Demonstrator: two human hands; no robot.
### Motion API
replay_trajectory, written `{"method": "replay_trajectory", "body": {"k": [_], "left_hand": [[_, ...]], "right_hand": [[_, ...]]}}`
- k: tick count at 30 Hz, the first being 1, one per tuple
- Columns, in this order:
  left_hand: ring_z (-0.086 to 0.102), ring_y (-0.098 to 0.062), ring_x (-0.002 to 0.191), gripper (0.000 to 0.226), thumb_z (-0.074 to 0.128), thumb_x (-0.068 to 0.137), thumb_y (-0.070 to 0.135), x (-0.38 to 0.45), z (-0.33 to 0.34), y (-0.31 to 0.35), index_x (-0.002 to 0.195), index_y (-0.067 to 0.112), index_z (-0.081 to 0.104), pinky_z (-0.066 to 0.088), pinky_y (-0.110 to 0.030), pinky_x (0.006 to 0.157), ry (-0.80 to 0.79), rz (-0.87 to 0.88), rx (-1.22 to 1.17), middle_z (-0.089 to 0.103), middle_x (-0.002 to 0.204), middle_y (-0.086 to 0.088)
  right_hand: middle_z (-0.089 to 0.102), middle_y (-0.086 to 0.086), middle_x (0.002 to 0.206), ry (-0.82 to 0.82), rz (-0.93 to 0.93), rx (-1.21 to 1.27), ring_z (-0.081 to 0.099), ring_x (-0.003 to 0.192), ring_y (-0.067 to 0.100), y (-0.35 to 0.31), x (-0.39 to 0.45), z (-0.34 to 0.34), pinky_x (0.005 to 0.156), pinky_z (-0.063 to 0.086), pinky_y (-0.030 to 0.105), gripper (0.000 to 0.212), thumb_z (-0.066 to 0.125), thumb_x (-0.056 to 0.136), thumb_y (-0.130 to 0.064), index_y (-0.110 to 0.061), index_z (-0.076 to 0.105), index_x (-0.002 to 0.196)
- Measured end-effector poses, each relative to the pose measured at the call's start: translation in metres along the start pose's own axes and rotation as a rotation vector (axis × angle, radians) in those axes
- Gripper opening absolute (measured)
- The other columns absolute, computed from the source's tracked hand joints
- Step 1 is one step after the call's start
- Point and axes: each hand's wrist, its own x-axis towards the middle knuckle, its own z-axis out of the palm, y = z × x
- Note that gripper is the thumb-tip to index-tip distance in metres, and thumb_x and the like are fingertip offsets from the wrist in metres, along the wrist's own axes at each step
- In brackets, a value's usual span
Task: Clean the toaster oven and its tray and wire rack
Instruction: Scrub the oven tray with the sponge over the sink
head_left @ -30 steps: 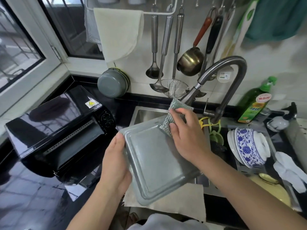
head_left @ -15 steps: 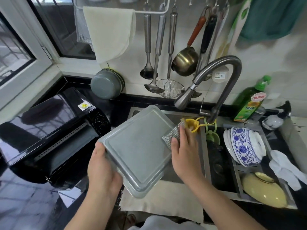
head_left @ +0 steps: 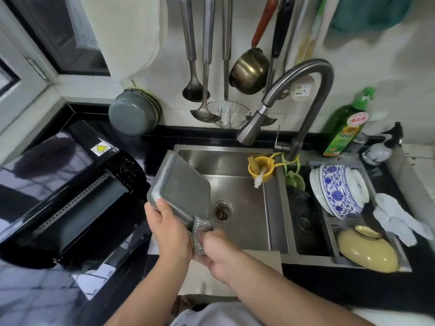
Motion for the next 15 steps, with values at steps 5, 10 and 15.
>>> {"method": "replay_trajectory", "body": {"k": [5,10,15], "left_hand": [[0.070,-0.015,0.099,0.021,0.045,0.109,0.039,0.040,0.001,-0.021,0.098,0.035,0.062,0.058,-0.046,0.093,-0.130,-0.157,-0.020,0.072,0.104,0.005],[0.057,-0.017,0.082,0.018,0.047,0.111,0.026,0.076,0.010,-0.045,0.097,0.017,0.053,0.050,-0.039,0.075,-0.324,-0.092,0.347,0.057,0.087,-0.003],[0.059,-0.008,0.069,0.018,0.052,0.105,0.017,0.086,0.016,-0.077,0.105,0.035,0.047,0.046,-0.032,0.063,-0.949,0.350,1.069,0.060,0.082,0.005]], "right_hand": [[0.070,0.022,0.100,-0.041,-0.003,-0.013,0.070,0.073,0.026,-0.015,0.002,-0.046,0.063,0.061,0.032,0.020,0.047,0.099,0.009,0.004,0.059,0.115],[0.065,0.024,0.109,0.262,-0.105,-0.079,0.065,0.076,0.027,-0.042,0.013,-0.131,0.066,0.055,0.035,0.033,0.044,0.099,0.011,0.001,0.050,0.130],[0.069,0.020,0.104,0.407,-0.124,-0.182,0.068,0.085,0.033,-0.056,0.033,-0.175,0.081,0.055,0.047,0.038,0.047,0.099,0.008,-0.004,0.051,0.135]]}}
